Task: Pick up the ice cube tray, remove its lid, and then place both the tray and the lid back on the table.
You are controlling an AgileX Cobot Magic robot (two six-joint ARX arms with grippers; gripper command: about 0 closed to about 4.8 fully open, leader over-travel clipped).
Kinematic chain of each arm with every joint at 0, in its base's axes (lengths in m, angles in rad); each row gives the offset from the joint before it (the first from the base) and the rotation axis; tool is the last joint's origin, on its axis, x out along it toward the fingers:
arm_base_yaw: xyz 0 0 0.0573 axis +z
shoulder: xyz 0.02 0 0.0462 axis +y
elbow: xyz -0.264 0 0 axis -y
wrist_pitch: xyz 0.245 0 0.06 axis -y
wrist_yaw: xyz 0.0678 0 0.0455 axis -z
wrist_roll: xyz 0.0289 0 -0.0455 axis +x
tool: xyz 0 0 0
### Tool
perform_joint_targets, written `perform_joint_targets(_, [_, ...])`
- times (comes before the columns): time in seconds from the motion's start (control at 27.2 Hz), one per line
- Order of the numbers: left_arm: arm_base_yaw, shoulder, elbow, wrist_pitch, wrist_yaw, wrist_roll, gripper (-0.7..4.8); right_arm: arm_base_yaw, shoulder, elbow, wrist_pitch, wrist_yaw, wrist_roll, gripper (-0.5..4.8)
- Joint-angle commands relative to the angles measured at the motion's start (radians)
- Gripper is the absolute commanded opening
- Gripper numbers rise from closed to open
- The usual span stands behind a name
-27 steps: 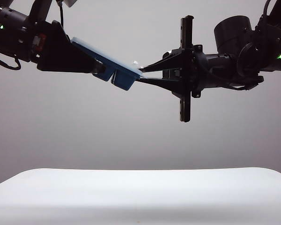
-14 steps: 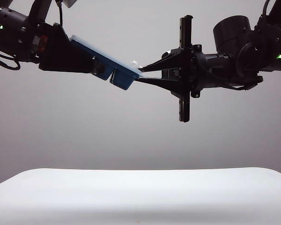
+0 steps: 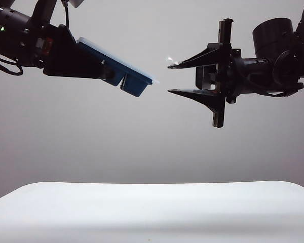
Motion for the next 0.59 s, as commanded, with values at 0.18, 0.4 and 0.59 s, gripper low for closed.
perform_joint_targets(0.18, [0.000, -0.003, 0.005, 0.066, -0.038, -0.005, 2.11, 0.027, -0.007, -0.010, -0.012, -0.035, 0.034, 1.88])
perform_joint_targets(0.4, [0.000, -0.002, 0.005, 0.067, -0.039, -0.005, 2.11, 0.045, -0.007, -0.010, -0.017, -0.023, 0.034, 1.35])
perform_joint_targets(0.59, [0.000, -0.002, 0.005, 0.071, -0.039, -0.002, 2.11, 0.066, -0.007, -0.008, -0.019, -0.010, 0.038, 1.35])
